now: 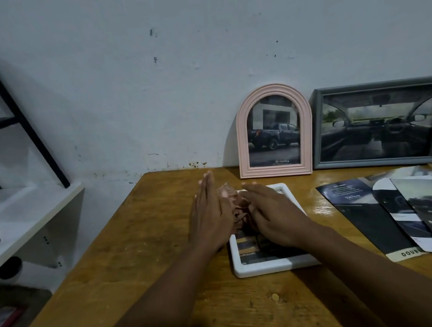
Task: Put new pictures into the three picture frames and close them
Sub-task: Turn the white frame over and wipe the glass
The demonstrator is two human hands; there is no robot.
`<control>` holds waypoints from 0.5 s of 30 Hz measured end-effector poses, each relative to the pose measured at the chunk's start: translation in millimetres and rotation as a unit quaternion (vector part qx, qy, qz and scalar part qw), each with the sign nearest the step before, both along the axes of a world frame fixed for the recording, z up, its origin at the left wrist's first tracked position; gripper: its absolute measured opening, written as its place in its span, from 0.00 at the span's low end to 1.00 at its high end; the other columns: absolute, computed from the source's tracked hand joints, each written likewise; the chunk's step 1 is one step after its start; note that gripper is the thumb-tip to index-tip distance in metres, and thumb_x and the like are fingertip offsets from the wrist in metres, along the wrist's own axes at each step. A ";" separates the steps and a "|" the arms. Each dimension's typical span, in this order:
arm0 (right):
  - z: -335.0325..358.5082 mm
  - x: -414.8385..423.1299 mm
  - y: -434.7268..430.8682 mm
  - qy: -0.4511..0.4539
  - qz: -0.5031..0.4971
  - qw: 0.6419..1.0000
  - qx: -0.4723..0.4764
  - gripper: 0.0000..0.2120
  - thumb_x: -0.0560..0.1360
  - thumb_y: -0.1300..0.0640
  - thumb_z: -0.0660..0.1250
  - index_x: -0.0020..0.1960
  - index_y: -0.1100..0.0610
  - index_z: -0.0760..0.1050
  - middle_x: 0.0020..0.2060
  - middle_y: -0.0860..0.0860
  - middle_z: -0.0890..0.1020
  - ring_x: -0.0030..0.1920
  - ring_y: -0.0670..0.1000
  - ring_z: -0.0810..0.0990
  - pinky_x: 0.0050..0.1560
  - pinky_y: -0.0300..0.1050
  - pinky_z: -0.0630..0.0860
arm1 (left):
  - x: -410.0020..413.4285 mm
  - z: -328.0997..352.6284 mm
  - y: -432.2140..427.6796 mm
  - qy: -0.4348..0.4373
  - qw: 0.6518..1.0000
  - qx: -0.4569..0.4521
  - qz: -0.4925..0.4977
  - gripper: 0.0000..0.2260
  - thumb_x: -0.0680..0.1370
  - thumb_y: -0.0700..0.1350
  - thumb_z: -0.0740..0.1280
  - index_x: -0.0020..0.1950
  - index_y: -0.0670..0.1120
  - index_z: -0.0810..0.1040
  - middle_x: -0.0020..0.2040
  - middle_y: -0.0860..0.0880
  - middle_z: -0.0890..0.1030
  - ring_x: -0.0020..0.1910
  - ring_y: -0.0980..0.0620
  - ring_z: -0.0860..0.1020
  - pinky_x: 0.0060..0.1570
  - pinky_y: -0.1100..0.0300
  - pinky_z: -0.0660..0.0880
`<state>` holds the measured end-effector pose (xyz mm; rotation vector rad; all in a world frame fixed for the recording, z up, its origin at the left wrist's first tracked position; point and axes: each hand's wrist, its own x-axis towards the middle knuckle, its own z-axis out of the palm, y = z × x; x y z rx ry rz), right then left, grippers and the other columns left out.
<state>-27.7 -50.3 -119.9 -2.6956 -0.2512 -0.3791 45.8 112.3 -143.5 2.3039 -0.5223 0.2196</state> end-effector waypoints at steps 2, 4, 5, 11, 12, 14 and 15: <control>-1.1 21.0 15.2 0.030 0.060 0.998 -0.001 0.20 0.84 0.53 0.54 0.75 0.51 0.67 0.76 0.50 0.67 0.77 0.50 0.58 0.76 0.52 0.56 | -10.4 1.9 6.2 -0.007 0.999 0.015 0.037 0.28 0.87 0.54 0.48 0.83 0.52 0.39 0.84 0.51 0.45 0.82 0.53 0.42 0.80 0.46 0.46; -4.7 36.0 20.2 0.052 0.065 0.996 -0.022 0.20 0.84 0.49 0.53 0.74 0.49 0.67 0.75 0.49 0.68 0.76 0.50 0.61 0.74 0.54 0.57 | -21.6 0.2 9.0 -0.014 0.997 0.048 0.052 0.29 0.86 0.53 0.48 0.83 0.50 0.38 0.84 0.51 0.42 0.82 0.53 0.41 0.80 0.49 0.43; -5.9 41.5 20.1 0.054 0.055 0.996 -0.033 0.20 0.84 0.48 0.52 0.74 0.49 0.67 0.75 0.48 0.68 0.76 0.51 0.61 0.74 0.55 0.57 | -26.2 -1.7 9.5 -0.016 0.997 0.060 0.049 0.29 0.86 0.53 0.48 0.83 0.50 0.37 0.84 0.50 0.42 0.82 0.53 0.40 0.80 0.50 0.42; 2.5 59.5 6.3 0.062 -0.042 0.992 -0.100 0.17 0.81 0.48 0.57 0.67 0.51 0.73 0.67 0.53 0.77 0.66 0.54 0.73 0.69 0.55 0.65 | -28.6 -2.4 3.2 -0.051 0.983 0.177 -0.008 0.28 0.87 0.51 0.46 0.81 0.51 0.32 0.83 0.51 0.38 0.81 0.53 0.36 0.76 0.55 0.36; 3.1 58.9 1.0 0.060 -0.062 0.991 -0.107 0.17 0.80 0.48 0.59 0.66 0.51 0.74 0.65 0.53 0.78 0.63 0.55 0.75 0.68 0.54 0.67 | -29.4 -0.6 2.8 -0.049 0.981 0.189 -0.016 0.28 0.87 0.51 0.47 0.81 0.51 0.32 0.84 0.50 0.39 0.81 0.53 0.38 0.76 0.55 0.37; 4.3 51.5 -12.2 0.066 -0.090 0.986 -0.127 0.18 0.80 0.48 0.61 0.68 0.52 0.72 0.66 0.53 0.77 0.64 0.54 0.75 0.67 0.54 0.68 | -31.8 2.4 3.0 -0.031 0.979 0.200 -0.029 0.29 0.87 0.50 0.48 0.81 0.52 0.32 0.84 0.48 0.43 0.82 0.51 0.41 0.76 0.55 0.38; 4.7 46.4 -19.8 0.070 -0.102 0.983 -0.136 0.19 0.80 0.48 0.61 0.69 0.51 0.71 0.67 0.53 0.76 0.65 0.54 0.74 0.67 0.54 0.68 | -31.5 2.9 3.1 -0.026 0.978 0.206 -0.036 0.30 0.87 0.50 0.49 0.82 0.52 0.32 0.84 0.47 0.46 0.82 0.51 0.43 0.77 0.55 0.40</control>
